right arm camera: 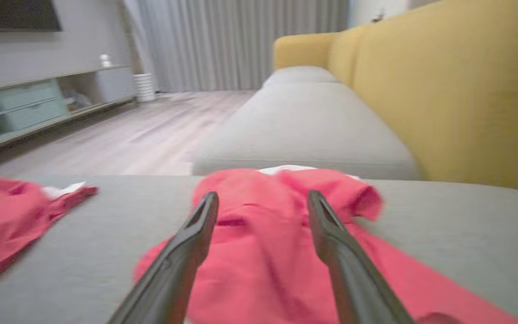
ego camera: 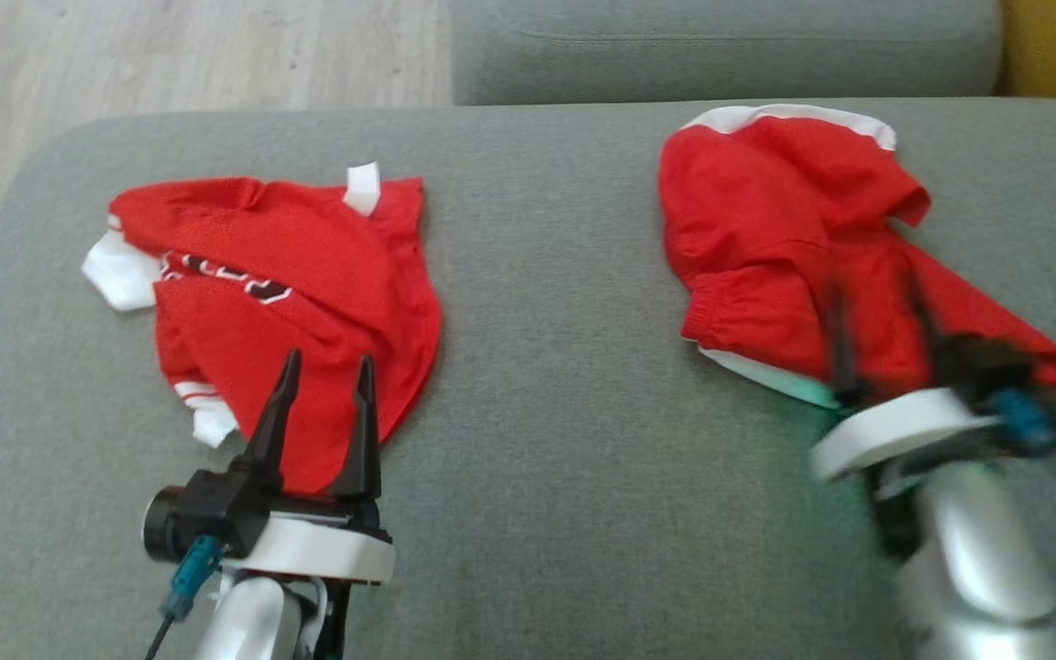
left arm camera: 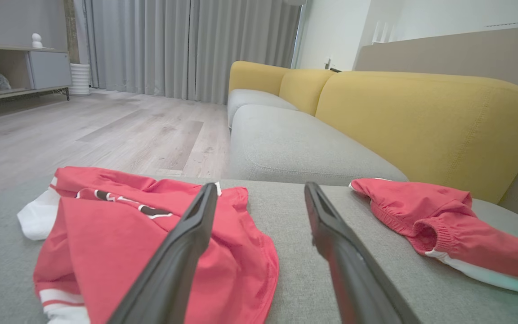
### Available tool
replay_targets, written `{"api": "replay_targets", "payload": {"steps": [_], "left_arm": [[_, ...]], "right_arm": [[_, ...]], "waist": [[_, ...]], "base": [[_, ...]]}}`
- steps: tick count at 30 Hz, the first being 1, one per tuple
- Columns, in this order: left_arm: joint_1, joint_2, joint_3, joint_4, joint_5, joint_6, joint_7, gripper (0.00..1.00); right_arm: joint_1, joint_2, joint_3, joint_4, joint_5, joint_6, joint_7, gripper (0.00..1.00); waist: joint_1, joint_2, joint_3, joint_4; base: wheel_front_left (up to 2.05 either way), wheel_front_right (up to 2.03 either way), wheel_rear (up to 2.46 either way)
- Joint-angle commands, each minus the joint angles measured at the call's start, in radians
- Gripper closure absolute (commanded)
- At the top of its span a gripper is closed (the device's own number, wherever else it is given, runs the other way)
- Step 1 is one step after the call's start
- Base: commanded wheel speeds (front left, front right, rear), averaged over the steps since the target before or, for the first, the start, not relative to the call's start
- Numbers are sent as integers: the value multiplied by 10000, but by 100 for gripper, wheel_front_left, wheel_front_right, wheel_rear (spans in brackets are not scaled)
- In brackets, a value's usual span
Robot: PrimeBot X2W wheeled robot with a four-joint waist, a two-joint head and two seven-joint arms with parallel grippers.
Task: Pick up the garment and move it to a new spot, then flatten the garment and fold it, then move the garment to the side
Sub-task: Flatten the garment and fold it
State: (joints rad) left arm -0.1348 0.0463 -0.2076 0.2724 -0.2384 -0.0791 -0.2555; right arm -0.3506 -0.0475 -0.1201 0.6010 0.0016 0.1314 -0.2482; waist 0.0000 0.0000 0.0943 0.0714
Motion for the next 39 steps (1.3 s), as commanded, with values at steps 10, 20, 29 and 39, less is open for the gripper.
{"api": "replay_targets", "payload": {"steps": [10, 20, 29, 39], "left_arm": [[-338, 39, 90, -296, -112, 71, -63, 0], [-434, 39, -41, -269, -214, 97, -63, 0], [-602, 39, -139, -313, -310, 108, -63, 0], [-866, 39, -227, -252, -357, 129, -63, 0]], "right_arm": [[1056, -28, 3740, -1344, 269, -7, 1237, 0], [159, -28, 2699, -581, -869, -7, 1620, 0], [-448, -28, 1904, -34, -1342, -7, 1794, 0], [-832, -28, 1771, 800, -1545, -7, 1924, 59]], "waist": [[0, 0, 311, 792], [0, 0, 753, 1371], [0, 0, 1130, 1559], [0, 0, 1365, 1623]], "base": [[0, 0, 0], [0, 0, 0], [0, 0, 0], [0, 0, 0]]}}
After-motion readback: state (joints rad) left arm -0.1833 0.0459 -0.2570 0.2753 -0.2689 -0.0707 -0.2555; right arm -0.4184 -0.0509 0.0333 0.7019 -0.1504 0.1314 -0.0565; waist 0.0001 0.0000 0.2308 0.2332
